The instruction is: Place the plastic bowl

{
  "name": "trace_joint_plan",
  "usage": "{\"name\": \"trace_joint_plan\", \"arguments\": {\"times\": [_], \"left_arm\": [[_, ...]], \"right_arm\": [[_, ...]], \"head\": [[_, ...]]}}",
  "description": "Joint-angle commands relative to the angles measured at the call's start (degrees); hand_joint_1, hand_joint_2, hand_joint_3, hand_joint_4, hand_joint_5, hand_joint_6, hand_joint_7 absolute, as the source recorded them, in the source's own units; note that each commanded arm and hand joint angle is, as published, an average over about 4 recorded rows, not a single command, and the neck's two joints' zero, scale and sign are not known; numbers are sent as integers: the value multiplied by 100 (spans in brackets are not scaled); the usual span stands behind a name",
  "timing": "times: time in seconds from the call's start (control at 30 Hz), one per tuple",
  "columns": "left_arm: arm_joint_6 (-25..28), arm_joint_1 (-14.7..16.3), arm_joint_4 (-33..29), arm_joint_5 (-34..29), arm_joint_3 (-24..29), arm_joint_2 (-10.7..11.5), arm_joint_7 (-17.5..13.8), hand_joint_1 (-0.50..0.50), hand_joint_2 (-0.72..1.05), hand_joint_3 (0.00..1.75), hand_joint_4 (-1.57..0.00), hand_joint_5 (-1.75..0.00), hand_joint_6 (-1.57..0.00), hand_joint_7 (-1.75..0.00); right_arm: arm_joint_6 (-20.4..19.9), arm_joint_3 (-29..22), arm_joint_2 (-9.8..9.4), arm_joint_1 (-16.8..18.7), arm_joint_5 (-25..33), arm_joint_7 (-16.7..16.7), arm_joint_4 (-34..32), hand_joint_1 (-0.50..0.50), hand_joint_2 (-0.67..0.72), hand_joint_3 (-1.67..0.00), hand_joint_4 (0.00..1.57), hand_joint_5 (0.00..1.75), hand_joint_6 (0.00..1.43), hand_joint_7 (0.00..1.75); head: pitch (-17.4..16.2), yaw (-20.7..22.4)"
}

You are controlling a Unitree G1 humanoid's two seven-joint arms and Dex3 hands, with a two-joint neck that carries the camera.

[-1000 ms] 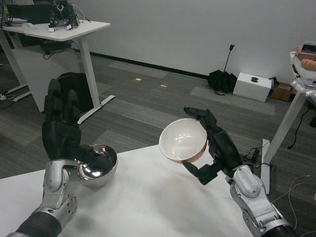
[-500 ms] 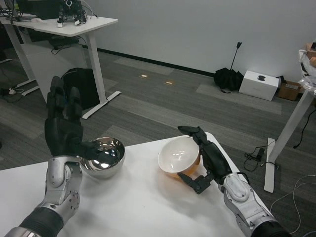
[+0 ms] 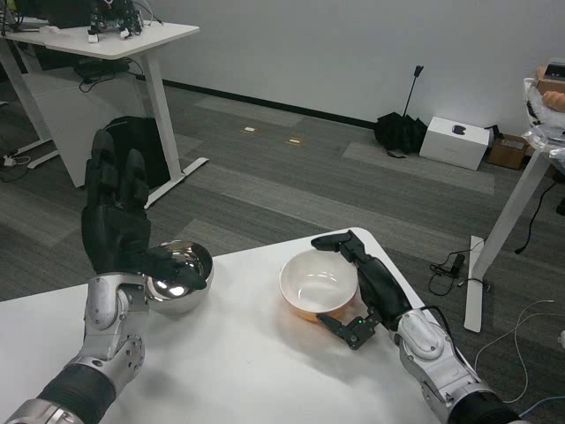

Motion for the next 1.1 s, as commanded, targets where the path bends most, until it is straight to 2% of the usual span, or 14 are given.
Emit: {"name": "trace_joint_plan", "arguments": {"times": [0.03,0.1,0.13,0.23,0.3,0.37,0.43,0.5,0.57,0.63,0.73,0.87,0.97,1.1], "left_arm": [[24,38,-37,12,22,32,-5,-30,-55,0,-15,0,-10,0],[24,34,-29,12,22,32,-9,-30,-55,0,-15,0,-10,0],[24,31,-24,12,22,32,-9,-30,-55,0,-15,0,-10,0],[24,25,-15,12,22,32,-9,-30,-55,0,-15,0,-10,0],[24,20,-11,8,31,32,-9,-29,-55,2,-15,0,-10,0],[24,20,-7,3,40,32,-9,-29,-55,4,-15,0,-10,0],[24,16,-2,3,40,32,-9,-29,-55,2,-15,0,-10,0],[24,9,2,3,40,32,-9,-30,-55,0,-15,0,-10,0],[24,1,2,3,40,32,-11,-30,-55,0,-15,0,-10,0],[24,-15,2,1,40,32,-16,-30,-55,2,-15,0,-10,0],[24,-32,7,-6,40,32,-22,-30,-55,4,-15,0,-10,0],[24,-41,9,-6,60,34,-29,-29,-55,0,-15,0,-10,0],[37,-41,2,-6,101,41,-40,-30,-55,0,-15,0,-10,0],[173,-24,-24,-1,233,54,-128,-30,-55,0,-15,0,-10,0]], "right_arm": [[16,-154,-47,109,52,171,-151,-42,-21,-143,124,160,130,159],[16,-229,-51,136,52,232,-221,-42,-10,-113,118,158,118,166],[18,-271,-51,149,52,263,-258,-43,-2,-87,113,153,103,168],[33,-391,-55,193,52,347,-362,-46,14,-38,106,145,62,162],[42,-462,-69,228,52,408,-423,-46,22,-26,103,141,43,154],[46,-532,-77,267,57,474,-485,-46,33,-16,88,97,19,131],[108,-607,-77,311,122,606,-564,-46,44,-8,61,39,1,105],[172,-646,-80,346,230,731,-634,-46,50,-8,27,10,0,77],[189,-670,-88,382,362,791,-698,-46,53,-8,3,0,0,44],[205,-723,-101,421,520,852,-779,-46,55,-8,0,0,0,26],[209,-805,-117,465,738,883,-893,-44,60,-8,0,0,0,10],[209,-1187,-121,584,1039,887,-1390,-43,60,-6,0,0,0,5],[187,-1503,-121,637,1037,808,-1847,-42,60,-2,0,0,0,3],[86,-1855,-139,641,812,435,-2379,-44,60,-2,0,0,0,0]], "head": [[8,-12],[19,-14],[22,-14],[17,-17],[9,-25],[4,-32],[-2,-44],[-6,-57],[-5,-61],[-5,-61],[24,-65],[90,8],[136,8],[222,1]]}}
